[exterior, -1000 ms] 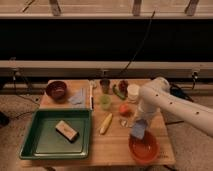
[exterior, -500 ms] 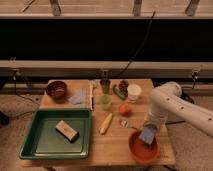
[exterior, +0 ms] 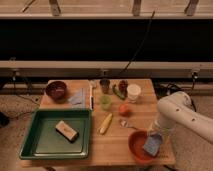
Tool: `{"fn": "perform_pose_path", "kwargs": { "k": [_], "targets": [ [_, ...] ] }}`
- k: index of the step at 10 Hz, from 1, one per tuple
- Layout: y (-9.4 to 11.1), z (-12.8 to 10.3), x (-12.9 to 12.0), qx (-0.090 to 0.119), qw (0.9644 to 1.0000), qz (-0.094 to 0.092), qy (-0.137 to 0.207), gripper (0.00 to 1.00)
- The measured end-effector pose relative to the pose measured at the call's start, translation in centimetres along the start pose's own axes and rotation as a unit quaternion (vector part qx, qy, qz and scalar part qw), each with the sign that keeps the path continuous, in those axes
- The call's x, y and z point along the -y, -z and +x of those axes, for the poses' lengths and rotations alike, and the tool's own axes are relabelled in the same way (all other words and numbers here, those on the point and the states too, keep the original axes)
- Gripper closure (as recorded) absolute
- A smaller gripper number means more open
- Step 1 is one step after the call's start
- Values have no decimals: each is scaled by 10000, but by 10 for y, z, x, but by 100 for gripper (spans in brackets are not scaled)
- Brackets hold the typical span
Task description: Wipe red bowl with sponge
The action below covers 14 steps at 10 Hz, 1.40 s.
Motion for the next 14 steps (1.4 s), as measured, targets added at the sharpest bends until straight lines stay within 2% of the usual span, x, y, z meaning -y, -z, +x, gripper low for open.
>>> {"fn": "perform_pose_path", "kwargs": {
  "k": [3,5,7,10,14],
  "targets": [
    [3,-25,14,-80,9997,191,96,86],
    [6,-34,39,-145,9990,325,275,86],
    [6,-33,54,-187,9982,401,408,86],
    [1,-17,83,-220,9967,520,585,86],
    [4,26,104,-460,9957,485,637,86]
  ]
}}
